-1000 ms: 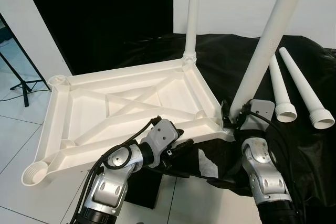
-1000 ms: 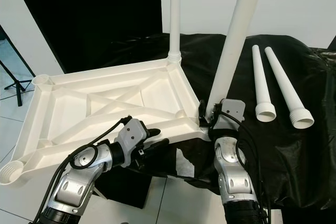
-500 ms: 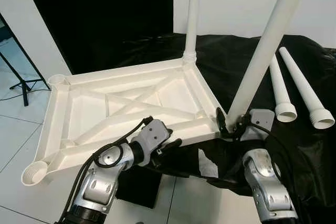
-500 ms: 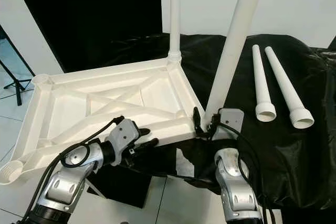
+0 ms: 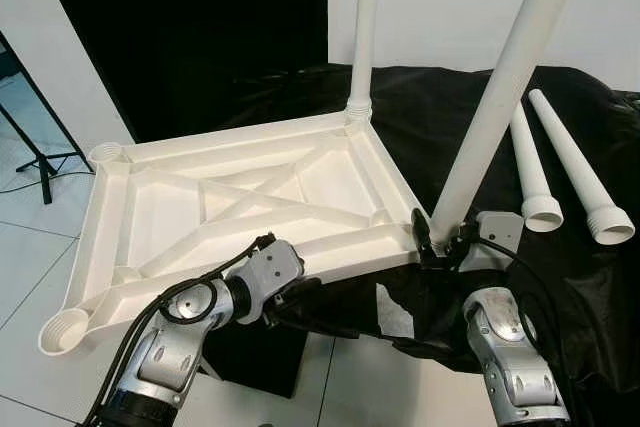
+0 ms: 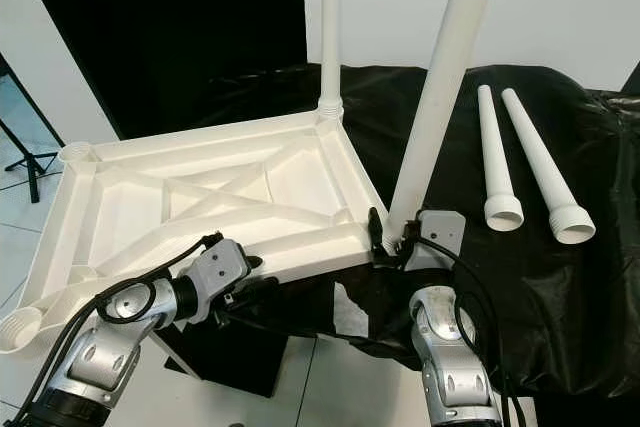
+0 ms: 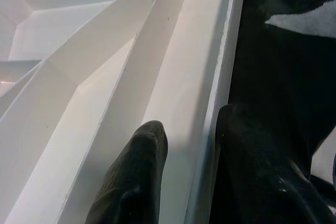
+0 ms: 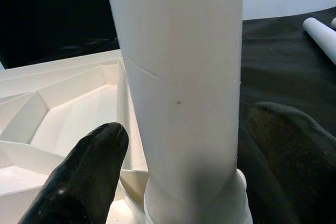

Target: Building children table

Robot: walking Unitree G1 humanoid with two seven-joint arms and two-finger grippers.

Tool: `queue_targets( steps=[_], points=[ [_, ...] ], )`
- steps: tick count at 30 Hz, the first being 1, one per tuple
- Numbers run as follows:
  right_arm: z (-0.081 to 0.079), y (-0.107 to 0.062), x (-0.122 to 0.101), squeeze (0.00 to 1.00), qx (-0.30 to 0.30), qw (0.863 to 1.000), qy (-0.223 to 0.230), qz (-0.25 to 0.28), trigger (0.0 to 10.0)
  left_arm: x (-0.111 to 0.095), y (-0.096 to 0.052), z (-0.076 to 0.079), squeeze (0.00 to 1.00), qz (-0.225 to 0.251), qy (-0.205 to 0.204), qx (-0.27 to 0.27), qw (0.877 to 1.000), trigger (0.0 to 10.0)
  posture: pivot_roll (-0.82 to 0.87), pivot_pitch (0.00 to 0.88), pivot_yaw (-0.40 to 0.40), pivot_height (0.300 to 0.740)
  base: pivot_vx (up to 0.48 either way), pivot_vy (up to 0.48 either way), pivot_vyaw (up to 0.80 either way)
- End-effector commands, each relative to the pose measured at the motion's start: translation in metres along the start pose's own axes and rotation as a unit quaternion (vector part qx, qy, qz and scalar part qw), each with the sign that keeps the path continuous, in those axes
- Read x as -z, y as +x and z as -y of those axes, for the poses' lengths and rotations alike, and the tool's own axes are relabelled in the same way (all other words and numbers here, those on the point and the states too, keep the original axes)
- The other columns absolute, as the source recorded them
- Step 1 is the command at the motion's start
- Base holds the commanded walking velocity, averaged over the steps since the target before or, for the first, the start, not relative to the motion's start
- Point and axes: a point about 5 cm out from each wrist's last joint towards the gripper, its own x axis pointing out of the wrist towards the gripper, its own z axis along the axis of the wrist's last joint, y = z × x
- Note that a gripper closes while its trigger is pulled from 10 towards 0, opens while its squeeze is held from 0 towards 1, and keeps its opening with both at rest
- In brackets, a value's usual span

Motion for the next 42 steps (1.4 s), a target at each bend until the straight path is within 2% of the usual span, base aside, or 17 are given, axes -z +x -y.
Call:
queue_targets(
  steps=[1,4,5,6,7,10,11,12,13,14,15,25,28,31,33,39,42],
  points=[
    [-0.001,0.001,-0.001,0.0,-0.004,1.0,0.001,-0.001,10.0,0.013,-0.007,-0.004,0.0,-0.03,-0.009,-0.014,0.999,10.0,0.02,0.0,0.011,0.74,0.0,0.0,0.0],
    [-0.001,0.001,0.0,0.0,-0.004,1.0,0.002,-0.003,10.0,0.014,-0.012,-0.008,0.0,-0.03,-0.016,-0.016,0.999,10.0,0.02,0.0,0.01,0.74,0.0,0.0,0.0],
    [-0.002,0.001,0.0,0.0,-0.004,1.0,0.001,-0.003,10.0,0.014,-0.013,-0.009,0.0,-0.028,-0.02,-0.018,0.999,3.9,0.02,0.0,0.01,0.74,0.0,0.0,0.0],
    [-0.002,0.001,0.0,0.0,-0.005,1.0,0.001,-0.003,10.0,0.015,-0.014,-0.01,0.0,-0.027,-0.022,-0.019,0.999,3.9,0.02,0.0,0.01,0.74,0.0,0.0,0.0],
    [-0.002,0.002,0.0,0.0,-0.005,1.0,0.001,-0.003,10.0,0.015,-0.015,-0.011,0.0,-0.027,-0.024,-0.018,0.999,0.0,0.02,0.0,0.012,0.74,0.0,0.0,0.0],
    [-0.003,0.003,0.0,0.0,-0.006,1.0,0.002,-0.003,10.0,0.016,-0.016,-0.014,0.0,-0.031,-0.02,-0.016,0.999,0.0,0.02,0.0,0.012,0.74,0.0,0.0,0.0],
    [-0.003,0.003,-0.001,0.0,-0.006,1.0,0.002,-0.003,10.0,0.015,-0.016,-0.015,0.0,-0.032,-0.018,-0.011,0.999,1.6,0.02,0.0,0.013,0.74,0.0,0.0,0.0],
    [-0.003,0.004,-0.001,0.0,-0.006,1.0,0.002,-0.003,10.0,0.015,-0.016,-0.015,0.0,-0.032,-0.012,-0.007,0.999,1.5,0.02,0.0,0.013,0.74,0.0,0.0,0.0],
    [-0.002,0.004,-0.001,0.0,-0.005,1.0,0.001,-0.003,10.0,0.014,-0.015,-0.016,0.0,-0.032,-0.006,-0.004,0.999,3.9,0.02,0.0,0.014,0.74,0.0,0.0,0.0],
    [-0.002,0.004,-0.001,0.0,-0.005,1.0,0.001,-0.003,10.0,0.014,-0.015,-0.016,0.0,-0.032,-0.006,-0.004,0.999,3.9,0.02,0.0,0.014,0.74,0.0,0.0,0.0],
    [-0.002,0.004,-0.001,0.0,-0.004,1.0,0.001,-0.003,10.0,0.012,-0.012,-0.017,0.0,-0.035,0.0,-0.004,0.999,10.0,0.02,0.0,0.014,0.74,0.0,0.0,0.0],
    [-0.003,0.006,0.0,0.0,0.004,1.0,0.005,-0.003,10.0,-0.003,0.021,-0.011,0.0,-0.025,0.015,0.008,1.0,10.0,0.02,0.0,0.022,0.74,0.0,0.0,0.0],
    [-0.005,0.007,0.0,0.0,0.006,1.0,0.008,-0.001,10.0,-0.013,0.047,-0.006,0.0,-0.029,0.02,0.007,0.999,10.0,0.01,0.0,0.029,0.74,0.0,0.0,0.0],
    [-0.006,0.008,-0.001,0.0,0.008,1.0,0.011,0.0,10.0,-0.021,0.063,-0.006,0.0,-0.032,0.021,0.0,0.999,10.0,0.01,0.0,0.033,0.74,0.0,0.0,0.0],
    [-0.006,0.008,-0.001,0.0,0.008,1.0,0.011,0.0,10.0,-0.021,0.063,-0.006,0.0,-0.032,0.021,0.0,0.999,10.0,0.01,0.0,0.033,0.74,0.0,0.0,0.0],
    [-0.01,0.009,-0.001,0.0,0.011,1.0,0.015,0.0,10.0,-0.049,0.102,-0.014,0.0,-0.043,0.03,-0.031,0.998,10.0,0.0,0.0,0.043,0.74,0.0,0.0,0.0],
    [-0.011,0.009,0.0,0.0,0.013,1.0,0.016,0.0,10.0,-0.058,0.11,-0.015,0.0,-0.036,0.028,-0.038,0.998,10.0,0.0,0.0,0.047,0.74,0.0,0.0,0.0]
  ],
)
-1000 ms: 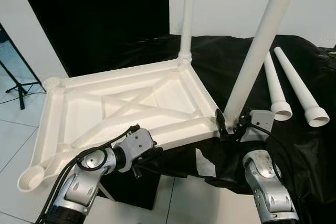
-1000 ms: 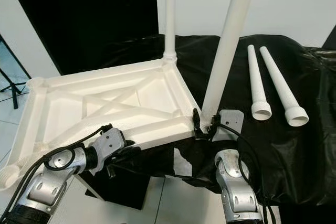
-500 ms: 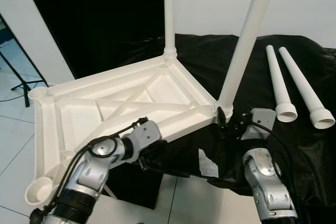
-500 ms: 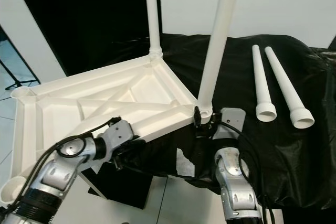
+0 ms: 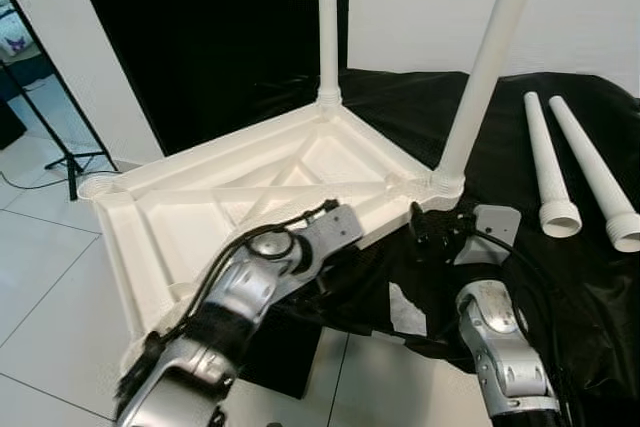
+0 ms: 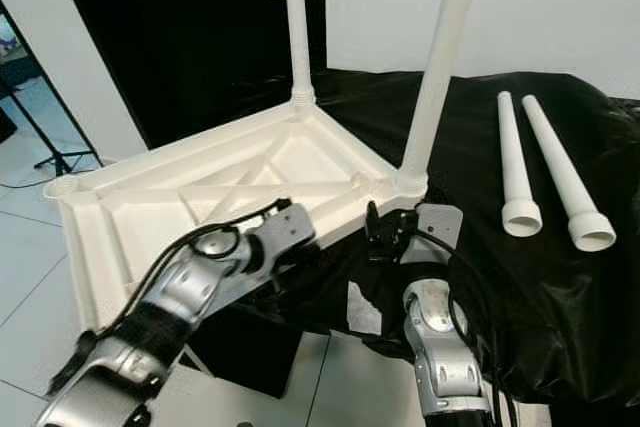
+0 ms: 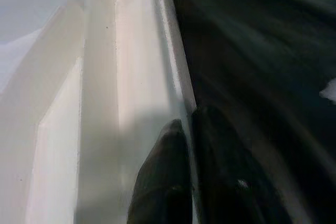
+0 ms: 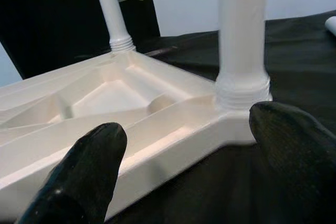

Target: Building children table

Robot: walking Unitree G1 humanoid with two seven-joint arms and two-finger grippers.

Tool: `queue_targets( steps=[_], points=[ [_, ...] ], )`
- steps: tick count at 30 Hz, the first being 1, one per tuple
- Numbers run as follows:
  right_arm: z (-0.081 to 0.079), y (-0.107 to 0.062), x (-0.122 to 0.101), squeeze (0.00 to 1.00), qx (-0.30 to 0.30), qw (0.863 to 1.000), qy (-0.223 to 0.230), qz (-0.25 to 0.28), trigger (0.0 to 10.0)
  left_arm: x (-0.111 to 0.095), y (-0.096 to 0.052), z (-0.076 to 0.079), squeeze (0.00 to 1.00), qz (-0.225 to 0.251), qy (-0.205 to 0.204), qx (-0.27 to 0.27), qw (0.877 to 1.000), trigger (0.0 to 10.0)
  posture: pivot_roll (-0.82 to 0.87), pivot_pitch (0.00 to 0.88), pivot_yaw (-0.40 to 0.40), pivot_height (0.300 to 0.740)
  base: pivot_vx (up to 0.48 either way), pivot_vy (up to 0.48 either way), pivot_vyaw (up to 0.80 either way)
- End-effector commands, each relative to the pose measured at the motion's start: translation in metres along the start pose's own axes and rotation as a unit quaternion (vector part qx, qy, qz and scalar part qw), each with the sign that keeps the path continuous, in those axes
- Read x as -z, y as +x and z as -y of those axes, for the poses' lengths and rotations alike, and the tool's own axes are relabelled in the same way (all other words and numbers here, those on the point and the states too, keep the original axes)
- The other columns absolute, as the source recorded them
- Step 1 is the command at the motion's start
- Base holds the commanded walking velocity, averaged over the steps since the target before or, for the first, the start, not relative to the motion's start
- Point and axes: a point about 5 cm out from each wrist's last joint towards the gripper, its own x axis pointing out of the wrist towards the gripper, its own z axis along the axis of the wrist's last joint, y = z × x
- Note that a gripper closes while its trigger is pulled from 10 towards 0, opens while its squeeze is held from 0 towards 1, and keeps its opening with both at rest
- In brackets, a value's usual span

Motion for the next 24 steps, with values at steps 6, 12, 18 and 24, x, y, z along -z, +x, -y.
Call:
queue_targets(
  steps=[6,12,18,24],
  points=[
    [-0.004,-0.002,0.004,0.0,-0.001,1.0,0.0,-0.008,10.0,-0.021,0.011,-0.003,0.97,0.024,-0.002,-0.029,0.999,10.0,-0.01,0.0,0.051,0.74,0.0,0.0,0.0],
    [-0.001,-0.003,0.005,0.0,0.003,1.0,0.0,-0.012,10.0,-0.04,0.013,-0.003,0.0,0.06,-0.002,-0.026,0.998,10.0,0.0,0.0,0.053,0.74,0.0,0.0,0.0],
    [-0.003,-0.002,0.006,0.0,0.002,1.0,0.001,-0.013,10.0,-0.05,-0.001,-0.003,0.0,0.111,-0.037,0.017,0.993,10.0,0.0,0.0,0.048,0.74,0.0,0.0,0.0],
    [-0.003,-0.002,0.009,0.0,0.001,1.0,0.001,-0.02,10.0,-0.041,-0.027,-0.014,0.0,0.129,-0.057,0.039,0.989,10.0,0.01,0.0,0.046,0.74,0.0,0.0,0.0]
  ],
)
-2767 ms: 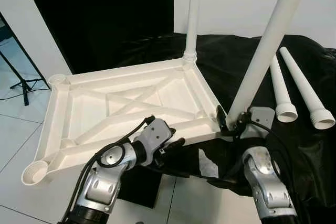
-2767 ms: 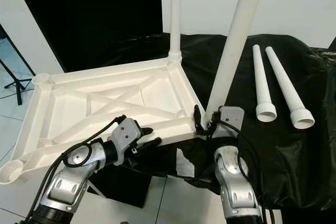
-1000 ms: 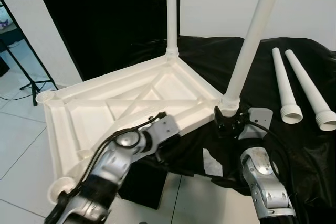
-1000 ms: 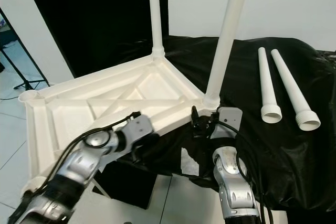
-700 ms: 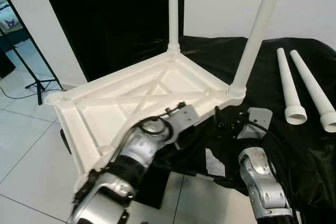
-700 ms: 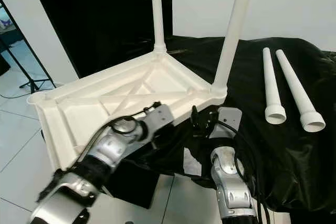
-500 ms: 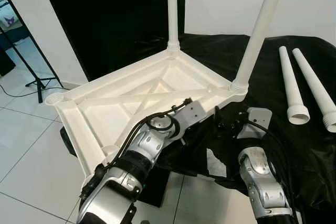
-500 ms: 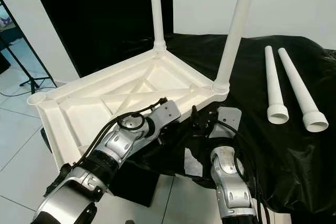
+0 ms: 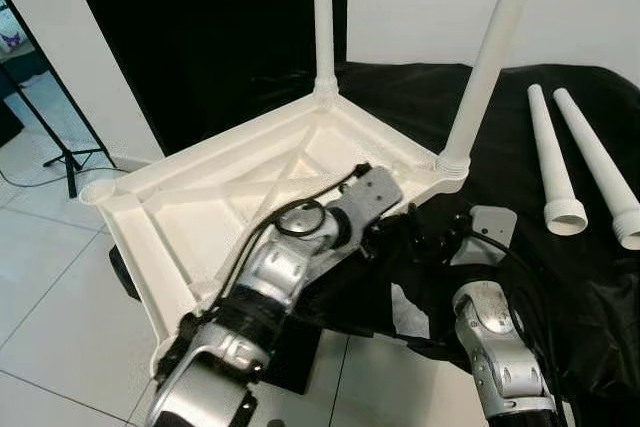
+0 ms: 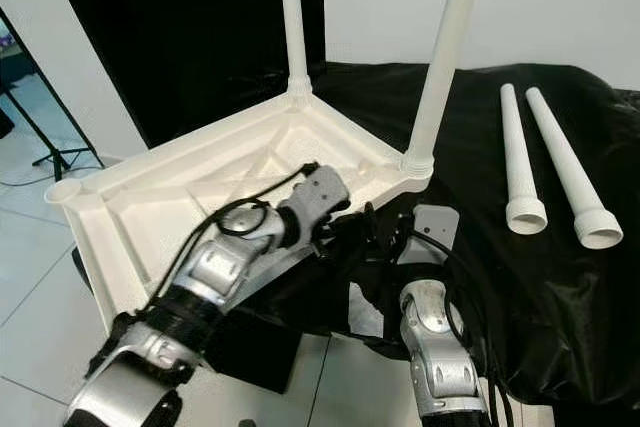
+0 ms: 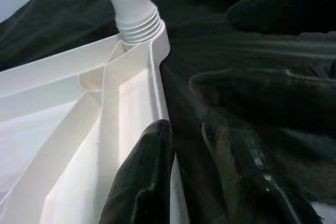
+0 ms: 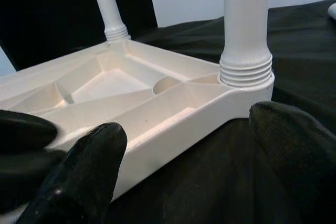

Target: Building children table

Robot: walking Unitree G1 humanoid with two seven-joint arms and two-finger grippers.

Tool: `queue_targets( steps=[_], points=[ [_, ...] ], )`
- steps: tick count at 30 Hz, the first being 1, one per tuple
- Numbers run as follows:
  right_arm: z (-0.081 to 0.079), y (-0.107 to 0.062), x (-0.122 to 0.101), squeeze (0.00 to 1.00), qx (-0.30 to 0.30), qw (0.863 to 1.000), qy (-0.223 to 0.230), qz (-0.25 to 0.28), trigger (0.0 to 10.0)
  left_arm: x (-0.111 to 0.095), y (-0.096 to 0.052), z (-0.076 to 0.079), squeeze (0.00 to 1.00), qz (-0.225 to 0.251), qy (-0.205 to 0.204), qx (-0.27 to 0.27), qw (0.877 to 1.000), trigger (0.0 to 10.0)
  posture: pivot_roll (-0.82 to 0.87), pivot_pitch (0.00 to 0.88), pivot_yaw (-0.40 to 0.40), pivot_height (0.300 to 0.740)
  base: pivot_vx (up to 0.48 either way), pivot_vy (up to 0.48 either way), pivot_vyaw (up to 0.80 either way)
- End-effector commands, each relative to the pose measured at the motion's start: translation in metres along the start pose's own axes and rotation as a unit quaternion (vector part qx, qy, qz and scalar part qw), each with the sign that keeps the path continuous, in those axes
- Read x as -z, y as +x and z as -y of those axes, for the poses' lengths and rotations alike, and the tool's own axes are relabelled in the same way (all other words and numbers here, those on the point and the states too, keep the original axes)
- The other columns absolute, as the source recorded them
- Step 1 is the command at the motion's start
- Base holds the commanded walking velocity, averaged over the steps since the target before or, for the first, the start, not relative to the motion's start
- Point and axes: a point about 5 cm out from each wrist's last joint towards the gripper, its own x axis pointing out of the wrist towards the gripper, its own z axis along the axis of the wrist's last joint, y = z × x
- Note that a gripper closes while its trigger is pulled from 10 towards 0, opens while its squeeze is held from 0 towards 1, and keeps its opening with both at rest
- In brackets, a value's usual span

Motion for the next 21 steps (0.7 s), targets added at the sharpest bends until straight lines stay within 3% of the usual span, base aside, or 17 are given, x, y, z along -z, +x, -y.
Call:
queue_targets(
  steps=[1,3,4,6,11,14,15,16,18,21],
  points=[
    [0.0,0.0,0.006,0.0,0.002,1.0,0.0,-0.015,10.0,0.004,-0.012,-0.005,0.0,-0.002,0.002,0.002,1.0,10.0,0.01,0.0,0.045,0.74,0.0,0.0,0.0],
    [0.0,-0.001,0.008,0.0,0.004,1.0,-0.002,-0.022,10.0,0.012,-0.029,-0.014,0.0,-0.019,0.012,-0.005,1.0,10.0,0.01,0.0,0.045,0.74,0.0,0.0,0.0],
    [0.0,-0.001,0.008,0.0,0.004,1.0,-0.002,-0.022,10.0,0.012,-0.029,-0.014,0.0,-0.019,0.012,-0.005,1.0,10.0,0.01,0.0,0.045,0.74,0.0,0.0,0.0],
    [0.0,0.0,0.01,0.0,0.006,1.0,-0.002,-0.027,10.0,0.02,-0.05,-0.024,0.0,-0.03,0.017,-0.016,0.999,10.0,0.01,0.0,0.044,0.74,0.0,0.0,0.0],
    [0.0,0.0,0.011,0.0,0.006,1.0,0.0,-0.03,10.0,0.026,-0.066,-0.032,0.0,-0.043,0.018,-0.023,0.999,10.0,0.01,0.0,0.041,0.74,0.0,0.0,0.0],
    [0.0,0.0,0.014,0.0,0.006,0.999,0.0,-0.036,10.0,0.037,-0.104,-0.045,0.0,-0.083,0.029,-0.034,0.996,10.0,0.02,0.0,0.039,0.74,0.0,0.0,0.0],
    [0.0,0.0,0.014,0.0,0.006,0.999,0.0,-0.036,10.0,0.037,-0.104,-0.045,0.0,-0.083,0.029,-0.034,0.996,10.0,0.02,0.0,0.039,0.74,0.0,0.0,0.0],
    [0.0,0.0,0.014,0.0,0.005,0.999,0.0,-0.037,10.0,0.041,-0.115,-0.048,0.0,-0.098,0.029,-0.037,0.994,10.0,0.02,0.0,0.037,0.74,0.0,0.0,0.0],
    [0.0,0.0,0.014,0.0,0.005,0.999,0.0,-0.037,10.0,0.041,-0.115,-0.048,0.0,-0.098,0.029,-0.037,0.994,10.0,0.02,0.0,0.037,0.74,0.0,0.0,0.0],
    [0.0,0.0,0.014,0.0,0.002,0.999,0.0,-0.037,10.0,0.057,-0.148,-0.061,0.0,-0.149,0.024,-0.069,0.986,10.0,0.03,0.0,0.034,0.74,0.0,0.0,0.0]
  ],
)
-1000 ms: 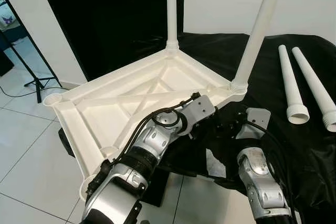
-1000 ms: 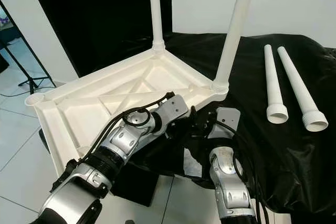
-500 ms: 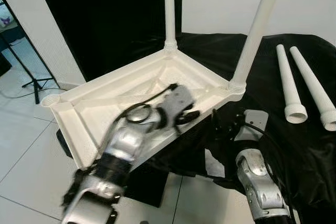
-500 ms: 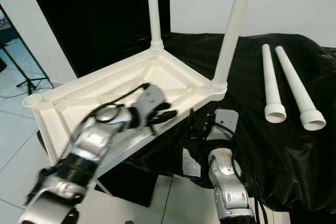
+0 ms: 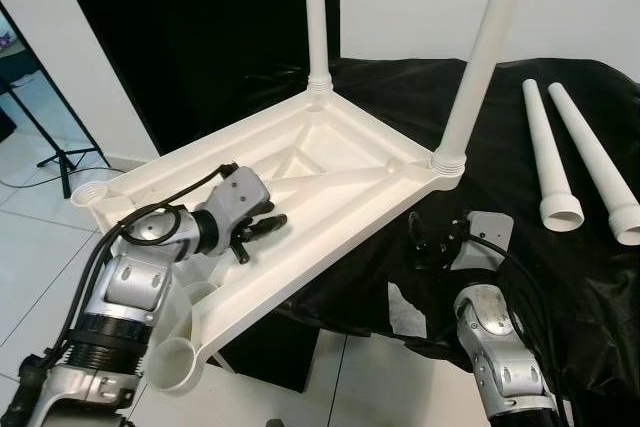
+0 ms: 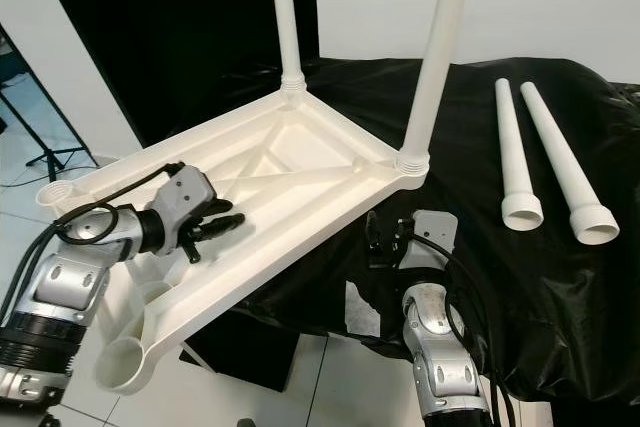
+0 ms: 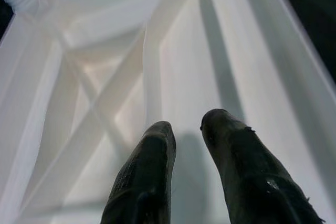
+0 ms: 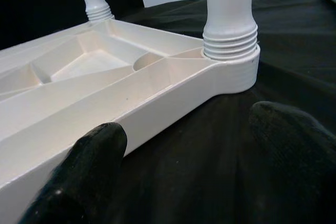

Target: Building children table

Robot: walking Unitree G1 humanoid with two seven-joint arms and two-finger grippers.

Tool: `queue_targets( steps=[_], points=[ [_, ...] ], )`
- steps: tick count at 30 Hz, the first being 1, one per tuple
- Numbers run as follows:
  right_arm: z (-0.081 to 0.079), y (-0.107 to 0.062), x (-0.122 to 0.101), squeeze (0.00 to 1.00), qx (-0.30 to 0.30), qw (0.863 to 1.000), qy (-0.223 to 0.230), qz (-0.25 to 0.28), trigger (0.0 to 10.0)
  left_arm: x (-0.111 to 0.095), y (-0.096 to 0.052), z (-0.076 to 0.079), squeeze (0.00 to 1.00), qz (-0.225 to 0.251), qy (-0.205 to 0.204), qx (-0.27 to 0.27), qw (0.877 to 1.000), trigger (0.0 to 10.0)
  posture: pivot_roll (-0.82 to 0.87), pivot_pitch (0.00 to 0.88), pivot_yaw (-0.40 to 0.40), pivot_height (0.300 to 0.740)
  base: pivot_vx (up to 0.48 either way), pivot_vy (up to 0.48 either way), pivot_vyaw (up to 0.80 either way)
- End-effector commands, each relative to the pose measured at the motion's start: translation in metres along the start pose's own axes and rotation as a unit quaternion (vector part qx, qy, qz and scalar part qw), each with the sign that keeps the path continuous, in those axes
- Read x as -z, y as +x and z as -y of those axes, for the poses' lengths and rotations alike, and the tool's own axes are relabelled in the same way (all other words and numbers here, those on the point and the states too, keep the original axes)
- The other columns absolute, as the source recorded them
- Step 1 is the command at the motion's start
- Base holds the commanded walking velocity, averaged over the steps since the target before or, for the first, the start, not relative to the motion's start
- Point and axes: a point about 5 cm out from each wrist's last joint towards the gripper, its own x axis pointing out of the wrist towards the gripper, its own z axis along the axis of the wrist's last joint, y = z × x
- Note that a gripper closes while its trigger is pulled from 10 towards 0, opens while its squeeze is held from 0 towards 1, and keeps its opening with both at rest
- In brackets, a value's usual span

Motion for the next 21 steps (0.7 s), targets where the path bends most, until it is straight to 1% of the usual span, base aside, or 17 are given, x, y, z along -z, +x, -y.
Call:
queue_targets(
  steps=[1,2,4,5,7,8,10,13,15,18,21],
  points=[
    [-0.001,0.0,0.003,0.0,-0.004,1.0,0.002,-0.009,10.0,0.01,-0.012,-0.006,0.0,-0.023,-0.006,0.003,1.0,10.0,0.03,0.0,0.034,0.74,0.0,0.0,0.0],
    [-0.001,0.0,0.003,0.0,-0.005,1.0,0.003,-0.009,10.0,0.017,-0.019,-0.011,0.0,-0.039,-0.009,-0.009,0.999,10.0,0.03,0.0,0.034,0.74,0.0,0.0,0.0],
    [-0.002,0.0,0.003,0.0,-0.006,1.0,0.003,-0.009,10.0,0.026,-0.028,-0.017,0.0,-0.062,-0.015,-0.028,0.998,10.0,0.04,0.0,0.031,0.74,0.0,0.0,0.0],
    [-0.002,0.0,0.003,0.0,-0.006,1.0,0.003,-0.009,10.0,0.026,-0.028,-0.017,0.0,-0.062,-0.015,-0.028,0.998,10.0,0.04,0.0,0.031,0.74,0.0,0.0,0.0],
    [-0.002,0.0,0.003,0.0,-0.009,1.0,0.003,-0.01,10.0,0.037,-0.038,-0.021,0.0,-0.096,-0.01,-0.044,0.994,10.0,0.04,0.0,0.028,0.74,0.0,0.0,0.0],
    [-0.002,0.0,0.003,0.0,-0.009,1.0,0.003,-0.01,10.0,0.037,-0.038,-0.021,0.0,-0.096,-0.01,-0.044,0.994,10.0,0.04,0.0,0.028,0.74,0.0,0.0,0.0],
    [-0.003,0.0,0.003,0.0,-0.011,1.0,0.003,-0.011,10.0,0.044,-0.044,-0.022,0.0,-0.116,-0.006,-0.048,0.992,10.0,0.04,0.0,0.029,0.74,0.0,0.0,0.0],
    [-0.003,0.001,0.003,0.0,-0.011,1.0,0.003,-0.011,10.0,0.046,-0.046,-0.021,0.0,-0.121,-0.01,-0.044,0.992,10.0,0.04,0.0,0.029,0.74,0.0,0.0,0.0],
    [-0.003,0.001,0.003,0.0,-0.012,1.0,0.003,-0.011,10.0,0.05,-0.049,-0.016,0.0,-0.134,-0.015,-0.033,0.99,10.0,0.04,0.0,0.028,0.74,0.0,0.0,0.0],
    [-0.004,0.002,0.003,0.0,-0.012,1.0,0.004,-0.01,10.0,0.052,-0.047,-0.009,0.0,-0.147,0.002,-0.017,0.989,10.0,0.05,0.0,0.029,0.74,0.0,0.0,0.0],
    [-0.004,0.002,0.003,0.0,-0.012,1.0,0.004,-0.011,10.0,0.053,-0.044,-0.005,0.0,-0.153,0.007,-0.01,0.988,10.0,0.05,0.0,0.03,0.74,0.0,0.0,0.0]
  ],
)
